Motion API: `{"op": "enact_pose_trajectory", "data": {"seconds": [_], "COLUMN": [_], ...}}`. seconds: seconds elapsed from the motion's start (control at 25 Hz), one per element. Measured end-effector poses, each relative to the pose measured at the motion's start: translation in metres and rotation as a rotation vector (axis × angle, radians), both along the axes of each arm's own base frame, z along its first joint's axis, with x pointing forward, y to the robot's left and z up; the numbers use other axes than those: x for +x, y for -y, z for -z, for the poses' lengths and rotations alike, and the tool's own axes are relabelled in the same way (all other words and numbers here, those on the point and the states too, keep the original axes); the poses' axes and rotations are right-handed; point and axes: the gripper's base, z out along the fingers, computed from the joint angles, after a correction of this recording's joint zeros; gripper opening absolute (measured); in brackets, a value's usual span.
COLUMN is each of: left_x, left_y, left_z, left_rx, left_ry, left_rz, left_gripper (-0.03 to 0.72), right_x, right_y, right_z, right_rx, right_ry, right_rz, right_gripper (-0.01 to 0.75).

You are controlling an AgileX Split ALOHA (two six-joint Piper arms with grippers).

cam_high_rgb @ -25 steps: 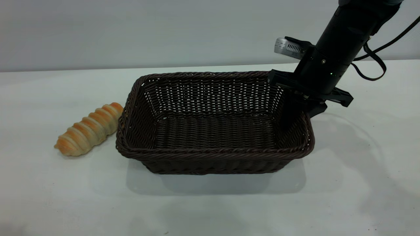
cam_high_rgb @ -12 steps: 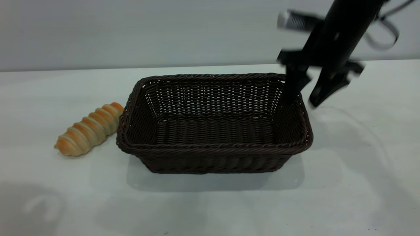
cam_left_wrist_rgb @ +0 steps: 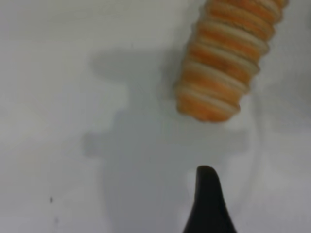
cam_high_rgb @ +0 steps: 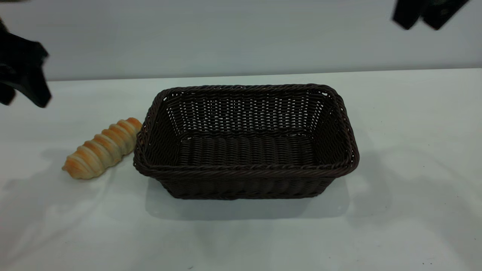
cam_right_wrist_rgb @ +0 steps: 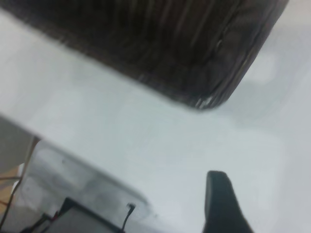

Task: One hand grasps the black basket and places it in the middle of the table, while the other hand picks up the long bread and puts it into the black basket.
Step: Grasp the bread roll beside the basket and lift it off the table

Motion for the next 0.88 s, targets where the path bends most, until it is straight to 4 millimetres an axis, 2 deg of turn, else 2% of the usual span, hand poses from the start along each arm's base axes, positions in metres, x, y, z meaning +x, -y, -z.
{"op": "enact_pose_trajectory", "data": {"seconds": [0.2,0.36,0.56,0.72,0.8,0.88], "left_x": [0.029,0.044,0.056,0.062,0.064,0.064], "left_y": [0.000,0.009,0.026,0.027,0.027,0.026], "left_z": [0.032,0.061,0.105,0.129,0.135,0.138], "left_rx": [0.006,-0.013,-0.024,-0.010,-0.004,0.012], "left_ry": [-0.048,-0.078,-0.081,-0.044,-0.034,-0.034], "left_rz": [0.023,0.058,0.111,0.114,0.115,0.131], "left_gripper": [0.566,0.566,0.566,0.560,0.516,0.420], "right_x": [-0.070,-0.119,-0.165,-0.199,-0.213,-0.230], "right_y": [0.016,0.025,0.035,0.043,0.047,0.054], "right_z": [-0.010,-0.010,-0.013,-0.014,-0.010,-0.004], "right_rx": [0.017,0.057,0.097,0.118,0.117,0.092], "right_ry": [0.050,0.082,0.146,0.222,0.237,0.247], "right_rz": [0.008,0.021,0.042,0.047,0.064,0.079], "right_gripper": [0.445,0.445,0.445,0.445,0.445,0.445]}}
